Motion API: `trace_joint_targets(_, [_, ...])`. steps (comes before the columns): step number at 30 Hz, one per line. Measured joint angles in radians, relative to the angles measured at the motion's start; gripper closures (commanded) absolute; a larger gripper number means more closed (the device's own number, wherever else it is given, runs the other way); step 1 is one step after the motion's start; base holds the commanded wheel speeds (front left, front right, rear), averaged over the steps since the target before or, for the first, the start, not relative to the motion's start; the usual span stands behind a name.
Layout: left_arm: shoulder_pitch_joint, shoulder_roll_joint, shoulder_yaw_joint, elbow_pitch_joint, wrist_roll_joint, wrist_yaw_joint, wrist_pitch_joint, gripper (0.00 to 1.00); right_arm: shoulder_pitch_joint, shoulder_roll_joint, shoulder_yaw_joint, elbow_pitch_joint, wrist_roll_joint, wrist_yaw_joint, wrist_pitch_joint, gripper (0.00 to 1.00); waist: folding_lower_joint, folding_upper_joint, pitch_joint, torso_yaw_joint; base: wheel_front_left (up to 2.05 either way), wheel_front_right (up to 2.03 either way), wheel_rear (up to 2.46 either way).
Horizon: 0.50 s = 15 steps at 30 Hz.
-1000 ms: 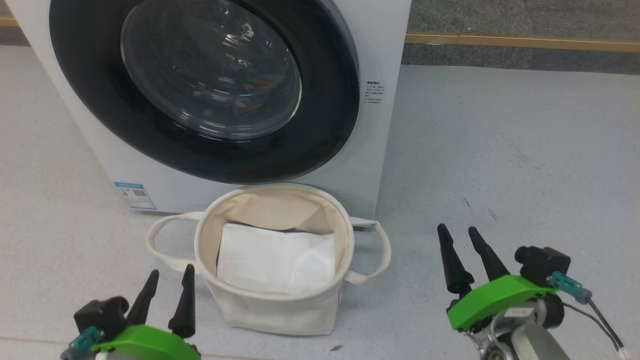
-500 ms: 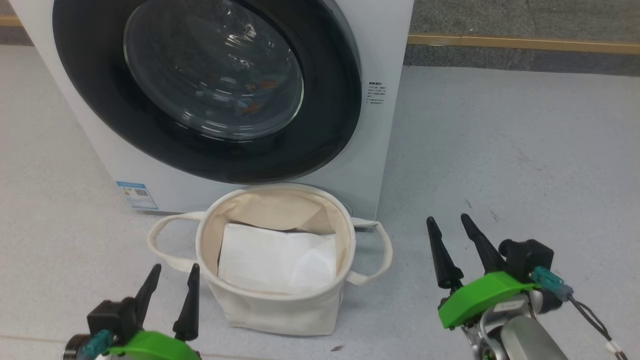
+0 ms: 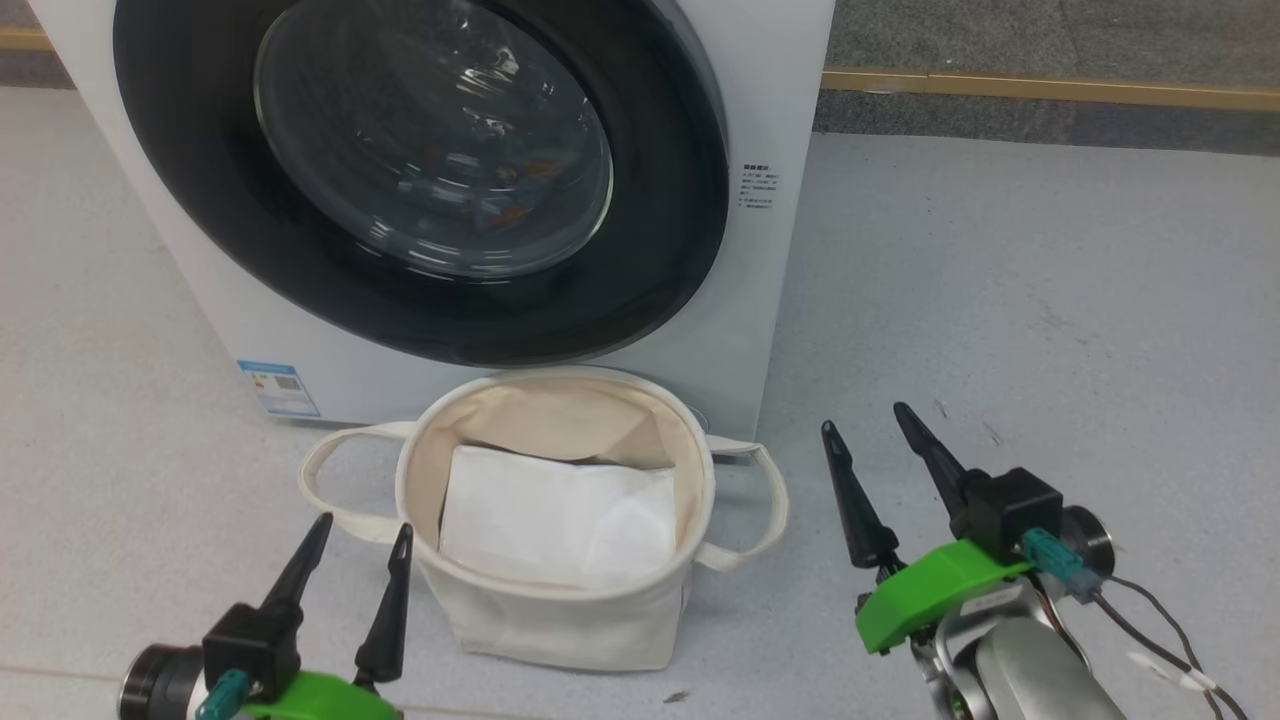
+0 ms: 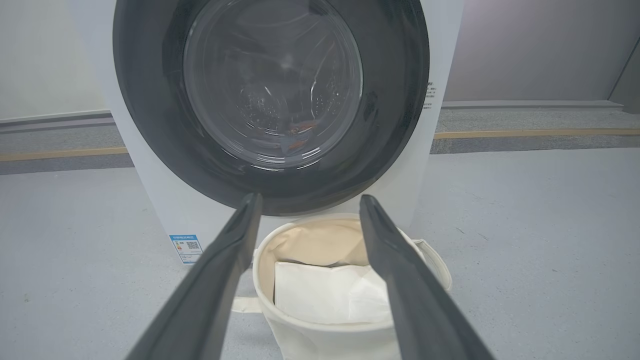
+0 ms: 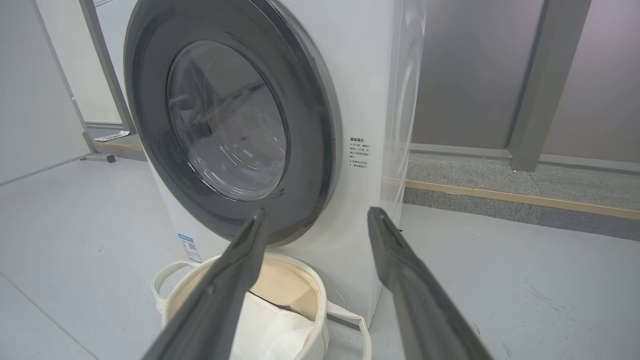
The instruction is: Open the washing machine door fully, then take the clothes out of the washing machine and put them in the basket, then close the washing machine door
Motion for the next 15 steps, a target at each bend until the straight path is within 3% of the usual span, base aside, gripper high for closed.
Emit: trace_joint_targets(15, [-0.002, 0.003, -0.003, -0.001, 0.002, 0.008, 0.000, 0.00, -0.006, -0.001, -0.019, -0.006, -0.018, 0.000, 0.000, 0.00, 0.0000, 0.0000, 0.000, -0.004, 0.00, 0.00, 0.00])
